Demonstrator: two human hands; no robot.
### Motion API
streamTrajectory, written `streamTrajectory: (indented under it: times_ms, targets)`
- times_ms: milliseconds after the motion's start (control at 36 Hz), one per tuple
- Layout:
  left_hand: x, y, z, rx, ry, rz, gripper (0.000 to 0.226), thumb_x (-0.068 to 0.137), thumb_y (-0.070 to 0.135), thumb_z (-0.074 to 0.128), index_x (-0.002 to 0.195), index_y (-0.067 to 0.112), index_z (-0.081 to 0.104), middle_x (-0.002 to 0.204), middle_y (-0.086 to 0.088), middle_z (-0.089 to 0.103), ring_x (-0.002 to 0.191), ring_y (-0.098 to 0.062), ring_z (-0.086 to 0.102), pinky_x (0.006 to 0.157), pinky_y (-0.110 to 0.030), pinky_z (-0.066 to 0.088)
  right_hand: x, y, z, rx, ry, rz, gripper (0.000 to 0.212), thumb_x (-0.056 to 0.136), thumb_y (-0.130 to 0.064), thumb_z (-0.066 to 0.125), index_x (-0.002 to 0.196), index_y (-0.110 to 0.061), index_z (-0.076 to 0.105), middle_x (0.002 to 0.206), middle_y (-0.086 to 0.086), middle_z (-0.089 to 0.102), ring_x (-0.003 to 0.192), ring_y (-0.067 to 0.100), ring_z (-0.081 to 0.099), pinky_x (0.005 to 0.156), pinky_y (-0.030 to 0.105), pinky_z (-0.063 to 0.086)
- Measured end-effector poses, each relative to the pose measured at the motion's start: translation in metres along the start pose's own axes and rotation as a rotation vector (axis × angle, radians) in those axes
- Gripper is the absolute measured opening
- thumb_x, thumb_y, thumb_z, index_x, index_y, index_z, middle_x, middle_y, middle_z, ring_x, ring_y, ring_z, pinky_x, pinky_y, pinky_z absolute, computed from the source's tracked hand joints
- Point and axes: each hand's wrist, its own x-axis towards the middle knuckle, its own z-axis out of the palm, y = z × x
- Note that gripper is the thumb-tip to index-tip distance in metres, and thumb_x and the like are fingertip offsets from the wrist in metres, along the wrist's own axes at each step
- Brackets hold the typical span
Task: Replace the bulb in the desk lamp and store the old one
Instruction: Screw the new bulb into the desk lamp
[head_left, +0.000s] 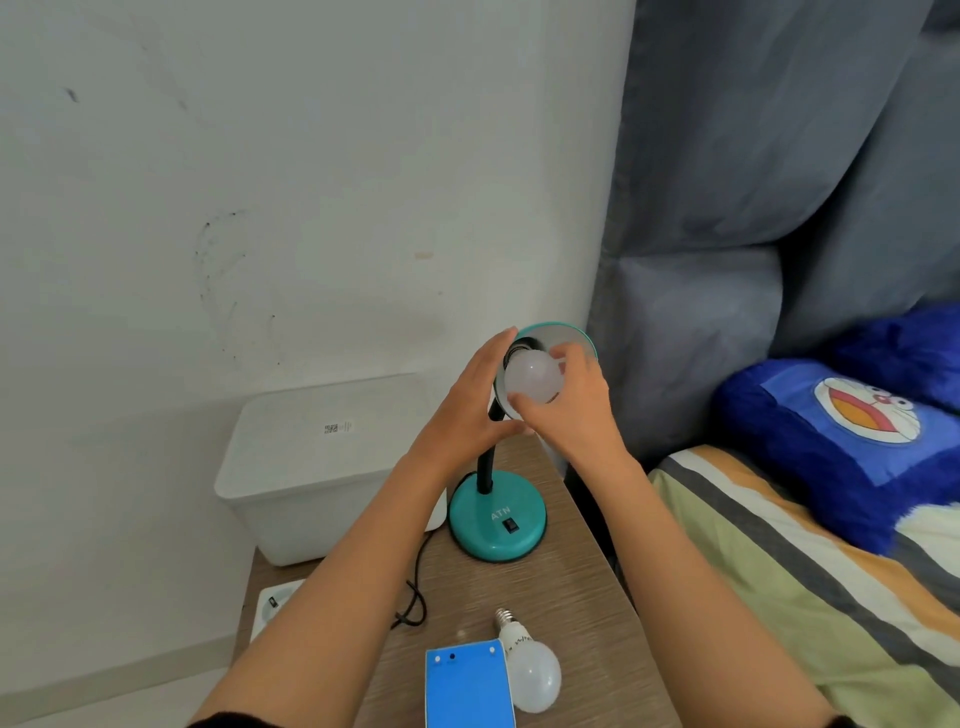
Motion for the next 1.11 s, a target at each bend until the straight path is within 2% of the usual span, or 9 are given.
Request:
streamTrajectory:
  times_ms: [139,306,444,556,611,722,861,1000,1111]
  targets:
    - [0.000,-0.004,-0.001,0.035,-0.006,0.007,0.100,0.071,0.019,0.081,0.146,0.028,0.016,0.151,0.007,0.025,0.131,0.008,0.021,0.108,-0.013,0.020,0.005,0.001,0.001,0.078,0.054,0.117,0.066,0.078,-0.045,0.066,0.127,-0.007,0.044,0.120,0.014,0.057,0.107,0.028,0.058,0.087,0.039,0.051]
    - [0.001,-0.004,-0.001,0.043,-0.009,0.016,0.102,0.069,0.016,0.081,0.146,0.026,0.015,0.151,0.005,0.026,0.133,0.003,0.023,0.111,-0.017,0.021,0.012,0.008,0.003,0.068,0.045,0.139,0.055,0.080,-0.054,0.059,0.101,-0.004,0.054,0.098,0.012,0.060,0.082,0.023,0.058,0.058,0.026,0.041]
    - [0.001,-0.004,0.000,0.053,-0.001,0.032,0.100,0.071,0.018,0.080,0.146,0.025,0.016,0.151,0.005,0.026,0.135,0.001,0.023,0.109,-0.012,0.019,0.015,0.014,0.005,0.107,0.010,0.278,0.075,0.085,-0.065,0.038,0.086,0.004,0.064,0.088,0.019,0.070,0.078,0.021,0.065,0.051,0.016,0.033]
    - [0.001,-0.003,0.000,0.042,-0.006,0.024,0.100,0.070,0.016,0.080,0.146,0.025,0.016,0.151,0.006,0.025,0.132,0.005,0.022,0.109,-0.013,0.020,0.011,0.013,0.006,0.150,0.092,0.165,0.056,0.089,-0.056,0.045,0.106,-0.003,0.057,0.108,0.020,0.058,0.095,0.031,0.063,0.071,0.036,0.055]
    - [0.001,-0.004,0.000,0.035,-0.007,0.021,0.100,0.070,0.016,0.080,0.146,0.027,0.015,0.151,0.006,0.026,0.133,0.003,0.023,0.111,-0.016,0.021,0.006,0.010,0.004,0.157,0.100,0.110,0.049,0.092,-0.044,0.048,0.128,-0.012,0.046,0.126,0.016,0.044,0.108,0.031,0.055,0.089,0.036,0.050]
    - [0.001,-0.004,0.001,0.023,-0.006,0.011,0.101,0.070,0.016,0.080,0.146,0.029,0.015,0.151,0.007,0.026,0.136,-0.001,0.024,0.112,-0.020,0.023,0.002,0.006,0.000,0.150,0.074,0.051,0.043,0.092,-0.031,0.054,0.132,-0.019,0.042,0.132,0.013,0.037,0.117,0.027,0.046,0.087,0.026,0.037]
    - [0.003,-0.005,0.002,0.024,-0.002,0.014,0.097,0.072,0.021,0.079,0.146,0.026,0.017,0.151,0.006,0.026,0.134,0.003,0.023,0.111,-0.016,0.021,0.000,0.009,0.003,0.095,0.035,0.019,0.063,0.076,-0.013,0.069,0.132,-0.020,0.042,0.131,0.010,0.037,0.117,0.025,0.046,0.085,0.023,0.036]
    - [0.002,-0.005,0.001,0.057,-0.005,0.014,0.101,0.070,0.017,0.080,0.146,0.027,0.015,0.152,0.006,0.024,0.131,0.006,0.021,0.109,-0.015,0.020,0.004,0.011,0.004,0.164,0.095,0.080,0.061,0.082,-0.039,0.066,0.130,-0.009,0.044,0.123,0.015,0.056,0.102,0.025,0.059,0.091,0.033,0.047]
    - [0.002,-0.005,0.003,0.031,-0.004,0.011,0.097,0.072,0.019,0.079,0.146,0.028,0.016,0.151,0.008,0.025,0.131,0.008,0.022,0.109,-0.015,0.021,0.002,0.008,0.006,0.162,0.063,0.007,0.069,0.079,-0.032,0.070,0.137,-0.018,0.035,0.133,0.011,0.044,0.113,0.028,0.053,0.096,0.041,0.048]
